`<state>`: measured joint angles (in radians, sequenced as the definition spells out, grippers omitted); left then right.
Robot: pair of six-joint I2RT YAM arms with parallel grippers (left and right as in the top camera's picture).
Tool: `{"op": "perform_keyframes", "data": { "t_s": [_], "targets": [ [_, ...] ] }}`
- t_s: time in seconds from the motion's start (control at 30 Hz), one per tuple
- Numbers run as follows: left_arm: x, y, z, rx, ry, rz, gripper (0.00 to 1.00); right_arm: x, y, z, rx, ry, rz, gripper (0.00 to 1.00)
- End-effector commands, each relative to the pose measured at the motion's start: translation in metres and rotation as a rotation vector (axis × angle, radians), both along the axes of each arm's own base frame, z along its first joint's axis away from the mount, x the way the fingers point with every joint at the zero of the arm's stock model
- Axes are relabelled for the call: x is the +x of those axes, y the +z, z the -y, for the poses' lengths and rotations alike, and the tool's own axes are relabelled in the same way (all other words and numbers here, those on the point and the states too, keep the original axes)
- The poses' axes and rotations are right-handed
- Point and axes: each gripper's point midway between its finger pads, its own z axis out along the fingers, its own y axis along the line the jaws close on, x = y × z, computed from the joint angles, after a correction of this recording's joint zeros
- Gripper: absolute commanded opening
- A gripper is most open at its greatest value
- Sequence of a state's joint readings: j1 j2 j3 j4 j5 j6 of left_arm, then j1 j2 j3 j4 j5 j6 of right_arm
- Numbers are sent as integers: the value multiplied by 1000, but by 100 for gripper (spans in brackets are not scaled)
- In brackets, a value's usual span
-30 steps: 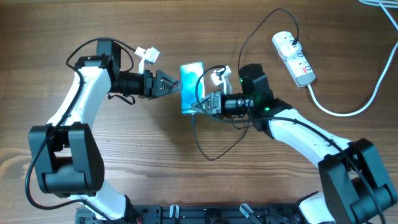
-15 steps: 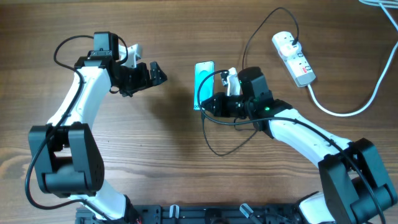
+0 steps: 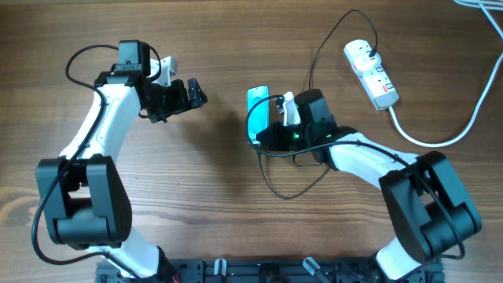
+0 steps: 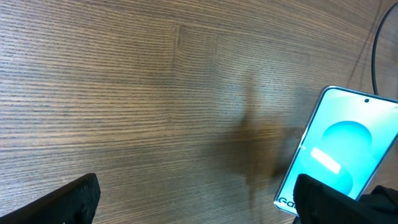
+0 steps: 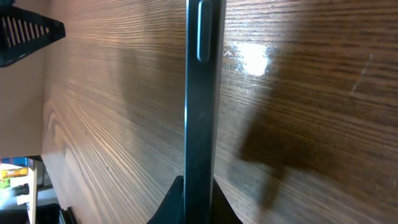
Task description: Plug charger to phone and switch on socket
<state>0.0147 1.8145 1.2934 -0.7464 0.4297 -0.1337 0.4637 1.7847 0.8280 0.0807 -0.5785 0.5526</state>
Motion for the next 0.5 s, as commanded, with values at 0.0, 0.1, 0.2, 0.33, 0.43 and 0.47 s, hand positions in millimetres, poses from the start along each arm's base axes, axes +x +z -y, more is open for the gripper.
{"op": "perform_keyframes", "data": {
  "t_s": [0.0,0.1,0.2,0.33,0.43,0.47],
  "targets": [
    [2,3,-4,11,14,11,100,1,-2,-6,3,53,37,4],
    [2,3,-4,11,13,11,100,1,-2,-6,2,53,38,4],
    [2,3,-4,11,13,11,100,1,-2,-6,2,52,38,4],
    [2,3,-4,11,13,11,100,2,-2,-5,-2,49,41,4],
    [2,3,-4,11,14,11,100,4,-3,-4,-10,41,49,4],
    [2,3,-4,11,14,11,100,5,-2,-4,-8,41,52,4]
  ]
}}
